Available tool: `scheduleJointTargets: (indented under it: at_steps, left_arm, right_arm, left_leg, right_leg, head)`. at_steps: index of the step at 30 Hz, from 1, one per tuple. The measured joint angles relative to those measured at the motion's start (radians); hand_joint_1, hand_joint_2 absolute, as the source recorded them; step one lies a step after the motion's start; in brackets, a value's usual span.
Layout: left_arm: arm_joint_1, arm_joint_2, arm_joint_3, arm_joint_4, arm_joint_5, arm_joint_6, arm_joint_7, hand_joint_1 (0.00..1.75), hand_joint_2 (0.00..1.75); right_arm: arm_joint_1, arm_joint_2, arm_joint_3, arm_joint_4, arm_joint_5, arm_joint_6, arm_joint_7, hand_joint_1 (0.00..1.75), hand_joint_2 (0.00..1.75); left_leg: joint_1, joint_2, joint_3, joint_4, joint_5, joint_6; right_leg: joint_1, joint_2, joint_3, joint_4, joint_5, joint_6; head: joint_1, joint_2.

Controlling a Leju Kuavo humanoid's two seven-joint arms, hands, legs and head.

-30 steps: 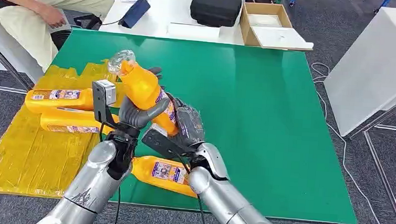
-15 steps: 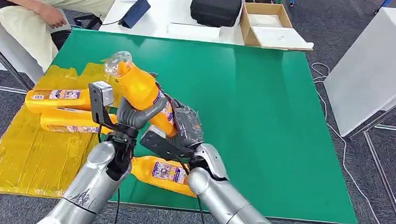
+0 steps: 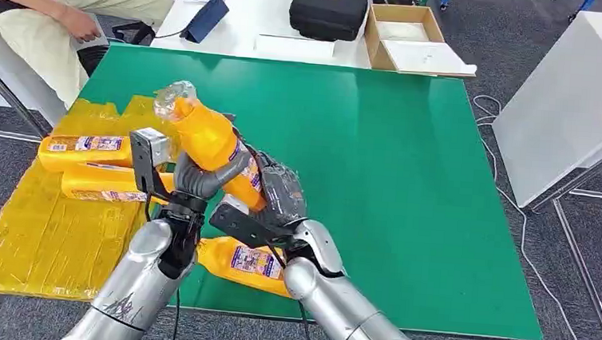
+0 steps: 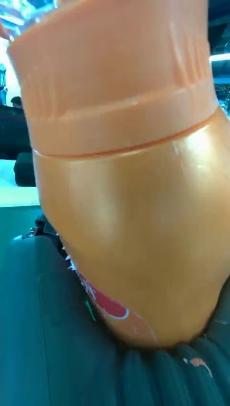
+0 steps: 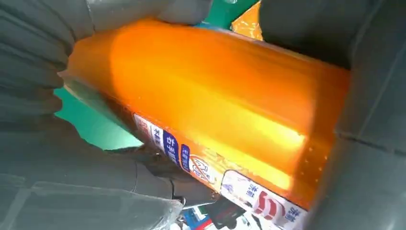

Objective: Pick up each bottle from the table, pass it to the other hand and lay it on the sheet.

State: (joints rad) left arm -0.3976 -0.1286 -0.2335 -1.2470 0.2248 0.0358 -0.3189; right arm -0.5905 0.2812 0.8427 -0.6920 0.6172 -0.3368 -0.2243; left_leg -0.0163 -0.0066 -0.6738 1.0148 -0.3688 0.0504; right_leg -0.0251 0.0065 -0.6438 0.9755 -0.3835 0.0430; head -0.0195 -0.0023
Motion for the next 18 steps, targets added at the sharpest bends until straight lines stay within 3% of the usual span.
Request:
scheduleJointTargets:
  at_steps: [3, 9, 18]
  left_arm:
    - [0.003, 0.017, 0.008, -0.042, -0.071, 0.053, -0.008, 1.75, 1.75]
    - [0.011, 0.071, 0.08, -0.152, -0.658, 0.449, -0.011, 1.75, 1.75]
    - [0.084, 0.135, 0.135, -0.198, -1.111, 0.654, 0.029, 1.75, 1.75]
  right_arm:
    - [0.028, -0.029, 0.002, -0.057, 0.018, -0.001, 0.003, 0.0, 1.75]
    - [0.152, -0.167, -0.053, -0.382, 0.157, -0.002, 0.066, 0.0, 1.75]
    - [0.294, -0.334, -0.2, -0.662, 0.169, -0.027, 0.084, 0.0, 1.75]
  left_leg:
    - [0.0, 0.0, 0.0, 0.0, 0.0, 0.0]
    - [0.0, -0.003, 0.0, 0.0, 0.0, 0.0]
    - [0.0, -0.003, 0.0, 0.0, -0.001, 0.0]
  right_leg:
    - [0.0, 0.0, 0.0, 0.0, 0.0, 0.0]
    - [0.0, 0.0, 0.001, 0.0, 0.0, 0.0]
    - [0.0, 0.0, 0.002, -0.001, -0.001, 0.0]
  head:
    - [0.0, 0.0]
    - [0.0, 0.0]
    - [0.0, 0.0]
